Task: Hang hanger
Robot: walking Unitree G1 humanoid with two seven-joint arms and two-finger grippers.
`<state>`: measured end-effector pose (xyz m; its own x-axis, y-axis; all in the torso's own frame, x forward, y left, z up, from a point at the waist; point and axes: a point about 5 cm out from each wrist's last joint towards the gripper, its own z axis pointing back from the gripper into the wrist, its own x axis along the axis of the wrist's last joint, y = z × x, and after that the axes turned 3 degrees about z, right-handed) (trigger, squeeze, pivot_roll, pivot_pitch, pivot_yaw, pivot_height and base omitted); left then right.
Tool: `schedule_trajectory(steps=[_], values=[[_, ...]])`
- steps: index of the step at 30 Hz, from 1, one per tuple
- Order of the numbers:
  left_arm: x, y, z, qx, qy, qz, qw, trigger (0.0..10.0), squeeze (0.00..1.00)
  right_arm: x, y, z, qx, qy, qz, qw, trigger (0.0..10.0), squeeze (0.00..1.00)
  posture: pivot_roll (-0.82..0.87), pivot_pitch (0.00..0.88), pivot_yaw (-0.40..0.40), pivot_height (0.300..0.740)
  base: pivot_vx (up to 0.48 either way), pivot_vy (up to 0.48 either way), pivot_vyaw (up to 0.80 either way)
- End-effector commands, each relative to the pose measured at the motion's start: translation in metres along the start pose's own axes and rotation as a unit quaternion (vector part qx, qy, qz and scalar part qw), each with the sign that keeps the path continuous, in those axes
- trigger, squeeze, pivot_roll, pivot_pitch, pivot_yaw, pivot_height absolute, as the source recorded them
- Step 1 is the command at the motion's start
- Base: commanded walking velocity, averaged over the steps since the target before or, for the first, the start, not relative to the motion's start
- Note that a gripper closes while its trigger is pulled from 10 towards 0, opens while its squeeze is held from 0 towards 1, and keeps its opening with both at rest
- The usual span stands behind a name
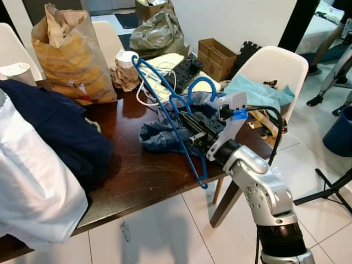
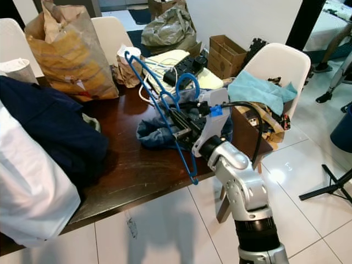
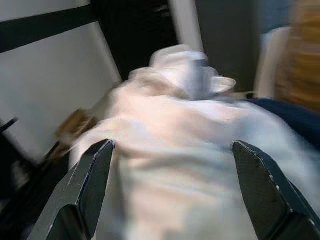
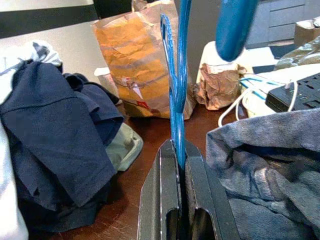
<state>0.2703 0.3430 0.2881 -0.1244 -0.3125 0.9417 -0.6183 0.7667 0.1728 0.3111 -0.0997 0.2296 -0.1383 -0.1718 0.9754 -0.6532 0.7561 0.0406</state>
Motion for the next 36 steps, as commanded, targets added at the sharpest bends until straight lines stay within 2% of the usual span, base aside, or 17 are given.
schedule_trajectory(steps=[1,5,20,25,26,29,30,36], values=[[-0.006,-0.001,0.0,-0.004,0.008,-0.011,1.0,10.0,0.0,0.004,0.005,0.0,0.016,-0.014,0.0,1.0,10.0,0.0,-0.04,0.142,-0.009,0.74,0.0,0.0,0.8],[-0.009,-0.001,0.001,-0.004,0.013,-0.013,1.0,10.0,0.0,0.005,0.005,0.0,0.018,-0.018,-0.008,1.0,10.0,0.0,-0.04,0.144,-0.009,0.74,0.0,0.0,0.8],[-0.025,0.002,0.004,-0.009,0.031,-0.036,0.999,10.0,0.0,0.006,0.002,0.0,0.007,-0.023,-0.015,1.0,10.0,0.0,-0.05,0.144,-0.004,0.74,0.0,0.0,0.0],[-0.027,-0.004,0.003,-0.02,0.025,-0.039,0.999,10.0,0.0,0.007,0.002,0.0,0.008,-0.024,-0.012,1.0,10.0,0.0,-0.05,0.142,-0.006,0.74,0.0,0.0,0.0],[-0.027,-0.006,0.003,-0.026,0.022,-0.038,0.999,2.9,0.0,0.007,0.002,0.0,0.009,-0.024,-0.012,1.0,10.0,0.0,-0.05,0.142,-0.006,0.74,0.0,0.0,0.0],[-0.027,-0.008,0.003,-0.03,0.019,-0.037,0.999,2.9,0.0,0.007,0.003,0.0,0.01,-0.024,-0.012,1.0,10.0,0.0,-0.05,0.14,-0.007,0.74,0.0,0.0,0.0],[-0.028,-0.01,0.004,-0.034,0.017,-0.035,0.999,0.0,0.0,0.007,0.003,0.0,0.01,-0.025,-0.011,1.0,10.0,0.0,-0.05,0.139,-0.008,0.74,0.0,0.0,0.0],[-0.027,-0.014,0.005,-0.04,0.012,-0.029,0.999,0.0,0.0,0.009,0.002,0.0,0.011,-0.026,-0.009,1.0,10.0,0.0,-0.05,0.138,-0.011,0.74,0.0,0.0,0.0]])
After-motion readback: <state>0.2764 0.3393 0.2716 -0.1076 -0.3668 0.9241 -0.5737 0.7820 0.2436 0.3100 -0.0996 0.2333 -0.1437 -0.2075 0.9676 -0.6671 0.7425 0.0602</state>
